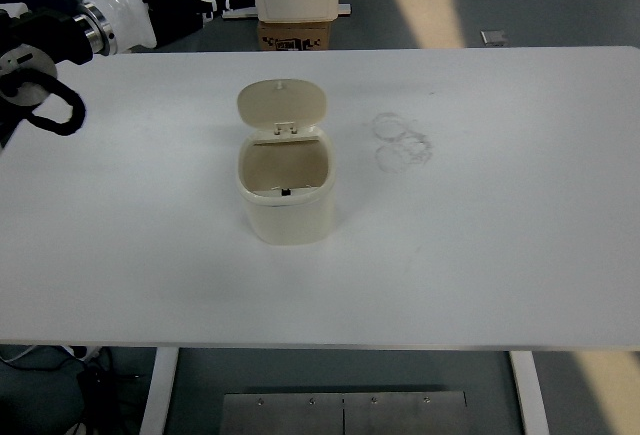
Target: Close trash bin
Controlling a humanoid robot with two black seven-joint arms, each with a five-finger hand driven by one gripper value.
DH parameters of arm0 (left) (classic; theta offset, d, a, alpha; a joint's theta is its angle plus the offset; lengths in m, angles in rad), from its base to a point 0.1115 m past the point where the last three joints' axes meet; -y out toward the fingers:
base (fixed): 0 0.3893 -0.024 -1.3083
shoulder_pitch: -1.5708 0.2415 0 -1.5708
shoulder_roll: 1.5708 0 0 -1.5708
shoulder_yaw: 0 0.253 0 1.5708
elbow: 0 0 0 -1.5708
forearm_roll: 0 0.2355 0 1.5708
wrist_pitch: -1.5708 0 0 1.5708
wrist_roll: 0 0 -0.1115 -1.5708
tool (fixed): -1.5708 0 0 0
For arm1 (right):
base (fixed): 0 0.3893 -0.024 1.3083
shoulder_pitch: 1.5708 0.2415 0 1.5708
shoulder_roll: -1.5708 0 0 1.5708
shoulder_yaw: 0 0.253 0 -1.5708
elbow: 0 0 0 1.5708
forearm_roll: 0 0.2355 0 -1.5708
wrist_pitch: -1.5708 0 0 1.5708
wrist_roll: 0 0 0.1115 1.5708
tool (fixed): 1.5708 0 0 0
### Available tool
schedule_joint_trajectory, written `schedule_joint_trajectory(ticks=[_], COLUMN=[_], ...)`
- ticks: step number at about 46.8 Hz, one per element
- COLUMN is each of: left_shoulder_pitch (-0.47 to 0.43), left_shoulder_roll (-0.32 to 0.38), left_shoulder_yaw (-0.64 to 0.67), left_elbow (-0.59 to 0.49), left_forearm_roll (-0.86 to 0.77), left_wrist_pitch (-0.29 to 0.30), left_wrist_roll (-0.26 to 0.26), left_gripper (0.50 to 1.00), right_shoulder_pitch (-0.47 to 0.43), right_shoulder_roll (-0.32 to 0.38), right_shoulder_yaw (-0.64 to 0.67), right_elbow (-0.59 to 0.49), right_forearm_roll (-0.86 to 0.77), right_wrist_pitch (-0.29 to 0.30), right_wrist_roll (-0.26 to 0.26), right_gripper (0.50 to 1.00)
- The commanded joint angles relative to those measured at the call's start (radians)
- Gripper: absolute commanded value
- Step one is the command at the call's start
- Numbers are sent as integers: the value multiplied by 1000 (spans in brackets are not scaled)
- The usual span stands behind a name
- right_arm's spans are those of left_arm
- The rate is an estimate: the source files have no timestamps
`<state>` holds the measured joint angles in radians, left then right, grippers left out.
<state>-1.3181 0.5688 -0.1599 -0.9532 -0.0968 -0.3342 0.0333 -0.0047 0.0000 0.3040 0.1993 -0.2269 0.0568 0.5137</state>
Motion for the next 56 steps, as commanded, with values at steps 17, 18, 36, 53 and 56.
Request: schedule_joint_trajectory(ticks=[17,18,36,53,56], left_shoulder_pitch=[-286,-300,-566,-622,-619], left_shoulder_roll=[-1,-1,-46,-50,-52], left_shoulder_yaw=[402,416,635,669,669], left_elbow=[-64,-71,-124,-127,-128], left_forearm_roll=[2,2,6,45,45], left_wrist_pitch=[-16,-20,-144,-264,-264], left_wrist_roll=[8,8,40,203,206], left_gripper=[1000,1000,1000,1000,1000], right_shoulder_pitch=[0,0,0,0,0], right_shoulder_roll=[0,0,0,0,0], right_shoulder_yaw=[0,0,0,0,0], right_elbow=[0,0,0,0,0], right_forearm_roll=[0,0,0,0,0], right_wrist_pitch=[0,0,0,0,0], right_wrist_roll=[0,0,0,0,0], right_gripper=[991,991,991,991,991])
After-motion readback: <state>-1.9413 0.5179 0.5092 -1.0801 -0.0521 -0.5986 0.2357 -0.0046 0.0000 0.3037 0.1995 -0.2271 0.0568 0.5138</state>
